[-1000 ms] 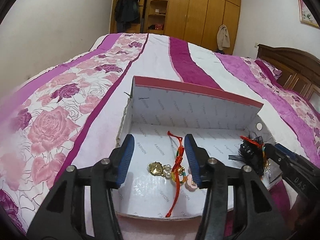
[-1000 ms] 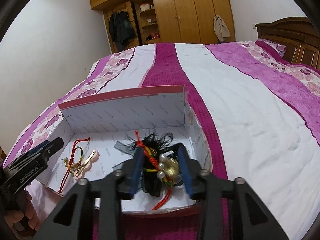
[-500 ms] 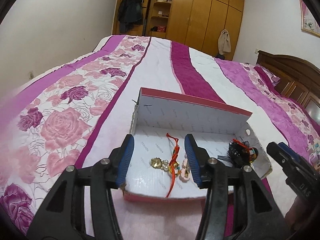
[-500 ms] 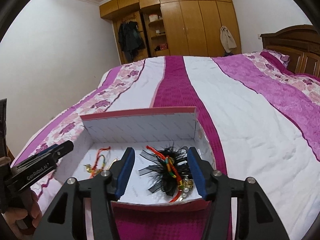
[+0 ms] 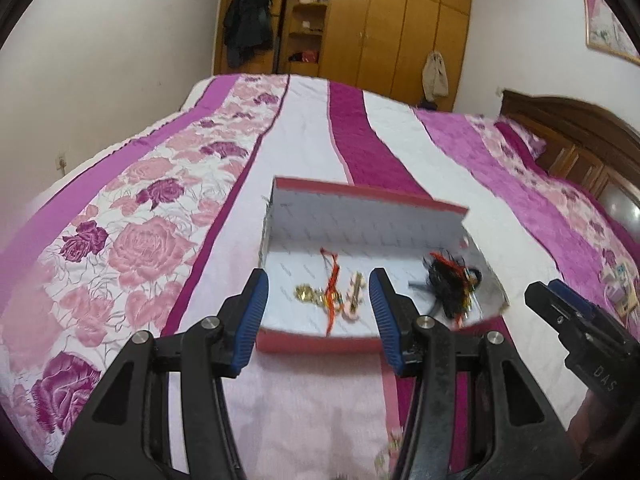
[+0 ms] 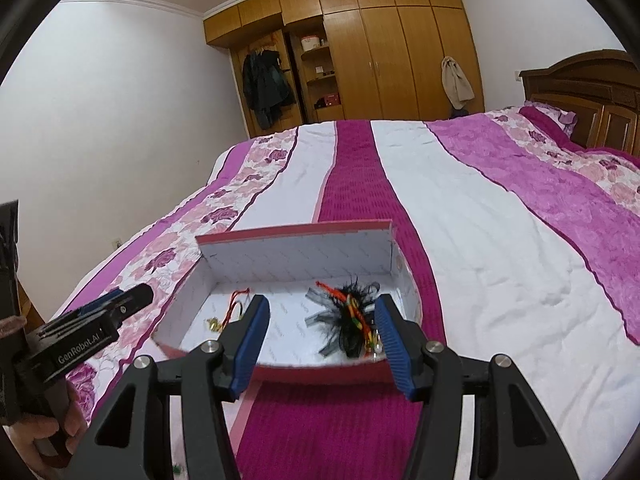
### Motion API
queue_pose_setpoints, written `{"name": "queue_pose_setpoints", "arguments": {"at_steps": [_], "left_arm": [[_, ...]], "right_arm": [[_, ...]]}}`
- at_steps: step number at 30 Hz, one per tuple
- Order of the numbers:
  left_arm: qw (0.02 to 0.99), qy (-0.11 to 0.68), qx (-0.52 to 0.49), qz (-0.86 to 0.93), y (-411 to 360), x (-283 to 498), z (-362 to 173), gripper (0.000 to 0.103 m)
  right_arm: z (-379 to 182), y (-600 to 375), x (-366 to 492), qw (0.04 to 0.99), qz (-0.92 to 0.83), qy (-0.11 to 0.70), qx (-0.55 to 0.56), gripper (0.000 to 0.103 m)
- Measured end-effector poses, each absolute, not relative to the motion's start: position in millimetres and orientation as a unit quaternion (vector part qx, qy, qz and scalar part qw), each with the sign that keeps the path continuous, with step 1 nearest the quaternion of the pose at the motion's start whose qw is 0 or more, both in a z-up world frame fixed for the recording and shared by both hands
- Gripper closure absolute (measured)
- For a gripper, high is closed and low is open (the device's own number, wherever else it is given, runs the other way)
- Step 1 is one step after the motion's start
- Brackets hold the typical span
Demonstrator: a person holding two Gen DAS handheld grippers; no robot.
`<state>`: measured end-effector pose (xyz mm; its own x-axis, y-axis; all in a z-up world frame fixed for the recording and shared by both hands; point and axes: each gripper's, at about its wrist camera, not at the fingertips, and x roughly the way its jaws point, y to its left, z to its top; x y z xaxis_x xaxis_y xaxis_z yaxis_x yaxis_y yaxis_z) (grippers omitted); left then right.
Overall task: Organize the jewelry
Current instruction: 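Lift both open tools out of the shoebox toward the remaining jewelry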
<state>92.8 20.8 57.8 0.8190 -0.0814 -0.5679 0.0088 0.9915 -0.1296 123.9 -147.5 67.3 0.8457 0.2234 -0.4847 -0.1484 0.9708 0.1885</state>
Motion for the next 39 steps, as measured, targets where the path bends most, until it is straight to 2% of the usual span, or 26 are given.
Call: {"name": "queue_pose_setpoints", "arguments": {"at_steps": [15, 39], "left_arm": [[0.919, 0.388, -0.038, -0.052, 17, 56, 34, 0.059], [0.883, 0.464, -0.011, -0.068, 11, 32, -13, 0.059]], "right_arm": [[61, -160, 74, 0.947, 0.104, 0.296, 0.077, 0.045], [6, -142, 42, 0.907, 0.142, 0.393, 0.06, 0.045]]}}
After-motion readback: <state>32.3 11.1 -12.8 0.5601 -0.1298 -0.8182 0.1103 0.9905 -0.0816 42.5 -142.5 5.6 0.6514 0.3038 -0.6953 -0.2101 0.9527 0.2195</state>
